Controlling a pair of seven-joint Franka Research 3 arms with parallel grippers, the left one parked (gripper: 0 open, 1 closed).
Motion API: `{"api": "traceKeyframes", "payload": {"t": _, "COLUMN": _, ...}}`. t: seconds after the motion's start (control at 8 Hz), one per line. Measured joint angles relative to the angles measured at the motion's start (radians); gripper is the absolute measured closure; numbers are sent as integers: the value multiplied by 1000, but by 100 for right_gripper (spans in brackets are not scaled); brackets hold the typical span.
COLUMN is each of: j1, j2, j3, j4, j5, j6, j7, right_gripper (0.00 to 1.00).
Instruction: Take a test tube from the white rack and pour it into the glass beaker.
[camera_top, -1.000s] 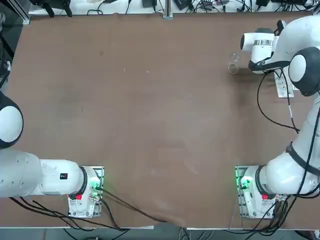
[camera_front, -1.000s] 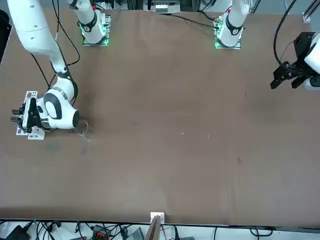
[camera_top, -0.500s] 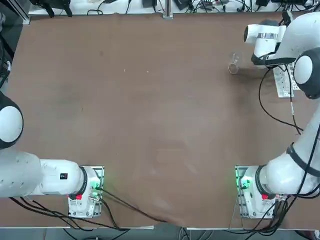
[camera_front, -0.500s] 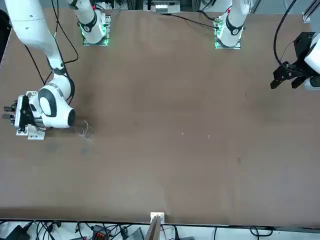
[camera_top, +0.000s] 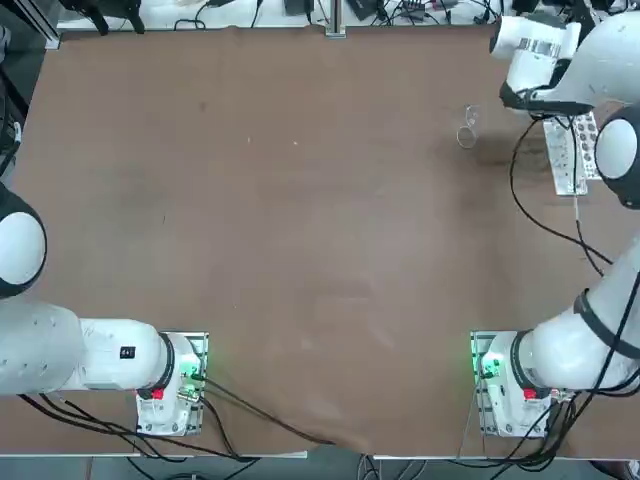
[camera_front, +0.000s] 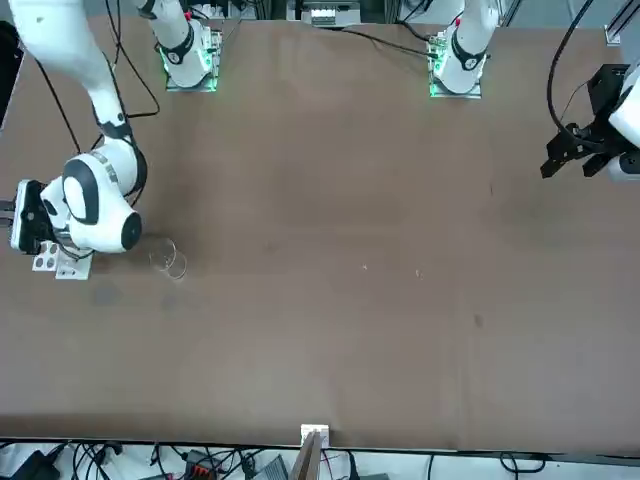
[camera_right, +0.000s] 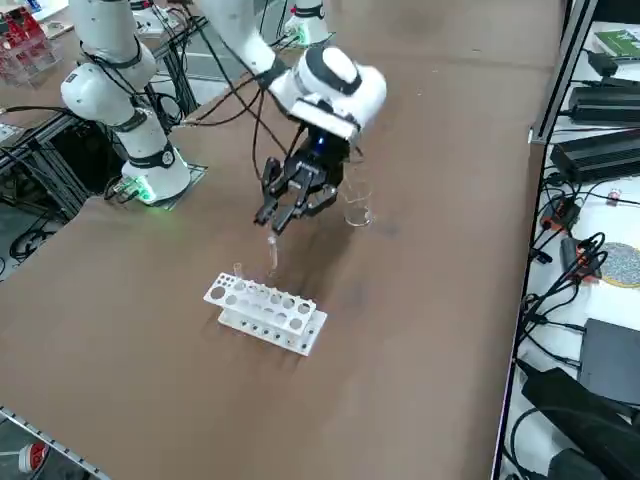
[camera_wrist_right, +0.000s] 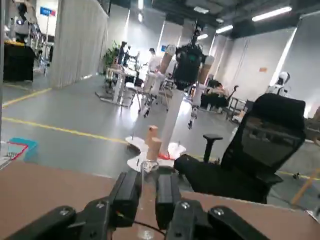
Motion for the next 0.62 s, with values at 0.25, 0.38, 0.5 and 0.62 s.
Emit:
{"api": "traceKeyframes", "payload": {"t": 0.25, "j1": 78, "j2": -9, "j3": 5, "j4": 95, "j5": 144, "j6": -60, "j7": -62, "right_gripper": 77}}
{"api": "traceKeyframes", "payload": {"t": 0.38, "j1": 109, "j2": -8, "j3": 7, "j4": 119, "j5": 197, "j6": -71, "j7": -68, "right_gripper": 77}}
{"api": "traceKeyframes", "payload": {"t": 0.5, "j1": 136, "j2": -5, "j3": 7, "j4": 130, "j5": 244, "j6": -74, "j7": -68, "right_gripper": 77}}
{"api": "traceKeyframes", "payload": {"t": 0.62, "j1": 160, "j2": 0, "j3": 7, "j4": 135, "j5": 289, "j6": -74, "j7": -68, "right_gripper": 77}}
